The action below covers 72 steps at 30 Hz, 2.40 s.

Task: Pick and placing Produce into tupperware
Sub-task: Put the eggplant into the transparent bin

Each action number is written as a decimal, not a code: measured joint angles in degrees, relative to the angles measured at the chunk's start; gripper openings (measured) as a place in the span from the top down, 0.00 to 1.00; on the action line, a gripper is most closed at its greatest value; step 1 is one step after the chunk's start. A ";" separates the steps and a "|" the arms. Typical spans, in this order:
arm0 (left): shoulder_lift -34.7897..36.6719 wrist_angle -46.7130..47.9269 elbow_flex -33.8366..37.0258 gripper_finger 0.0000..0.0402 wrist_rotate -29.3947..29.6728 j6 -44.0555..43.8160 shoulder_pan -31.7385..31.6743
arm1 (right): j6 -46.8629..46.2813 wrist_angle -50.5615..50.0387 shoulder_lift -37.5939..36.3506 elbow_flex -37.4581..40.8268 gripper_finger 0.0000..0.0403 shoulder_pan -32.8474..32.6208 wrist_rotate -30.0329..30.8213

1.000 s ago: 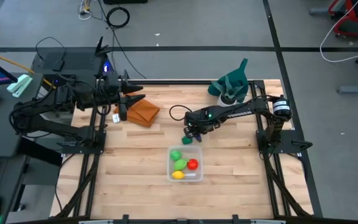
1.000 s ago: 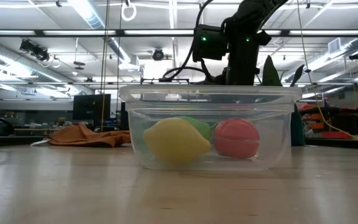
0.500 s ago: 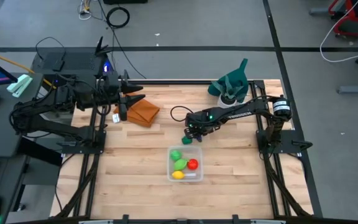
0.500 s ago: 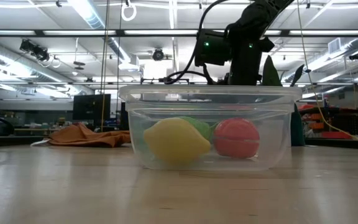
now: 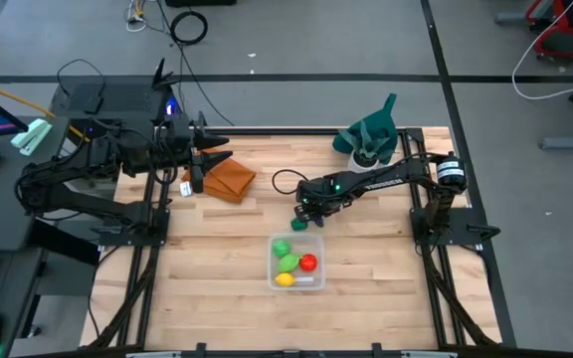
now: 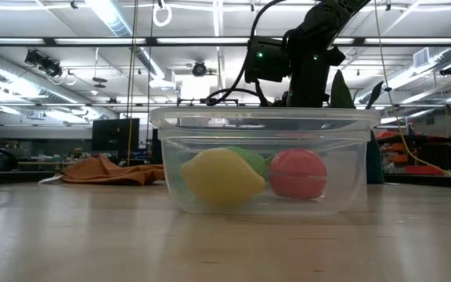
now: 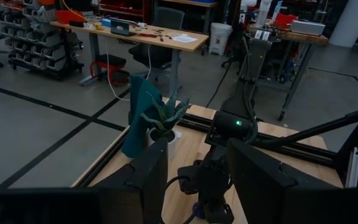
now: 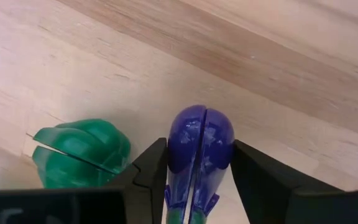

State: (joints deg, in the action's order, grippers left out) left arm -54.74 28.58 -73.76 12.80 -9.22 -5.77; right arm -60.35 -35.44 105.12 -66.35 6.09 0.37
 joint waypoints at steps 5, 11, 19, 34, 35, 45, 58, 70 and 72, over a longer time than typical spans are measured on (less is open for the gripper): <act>0.00 0.00 0.00 0.57 0.00 -0.01 0.00 | 0.03 0.02 0.00 0.00 0.70 0.00 -0.08; 0.00 0.00 0.00 0.57 0.00 -0.01 0.01 | 0.12 0.02 0.00 0.00 0.71 0.00 -0.08; 0.00 0.00 0.00 0.57 0.00 0.00 -0.01 | 0.46 0.80 0.00 -0.07 0.73 0.00 -0.08; 0.00 0.00 0.00 0.57 0.00 -0.01 -0.01 | 4.14 0.92 -0.02 -4.03 0.74 0.30 3.52; -0.02 0.00 0.00 0.57 0.00 -0.01 -0.01 | 4.61 0.86 0.00 -4.47 0.74 0.29 3.79; 0.00 0.00 0.00 0.57 0.00 -0.01 -0.01 | 14.56 0.82 0.00 -11.04 0.74 0.12 4.30; -0.01 0.02 0.00 0.57 0.00 -0.03 -0.01 | 25.77 0.80 -0.02 -19.51 0.74 -3.71 -8.31; -0.02 0.02 0.00 0.57 0.00 -0.03 0.01 | 35.39 -2.00 -0.02 -20.22 0.74 -11.05 -12.06; -0.02 0.02 0.00 0.57 0.00 -0.03 -0.01 | 37.35 -3.17 -0.02 -20.22 0.74 -12.24 -10.55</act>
State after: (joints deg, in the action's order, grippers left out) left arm -54.76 28.60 -73.76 12.80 -9.26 -5.78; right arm -23.00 -38.61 105.10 -86.56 -6.15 -10.18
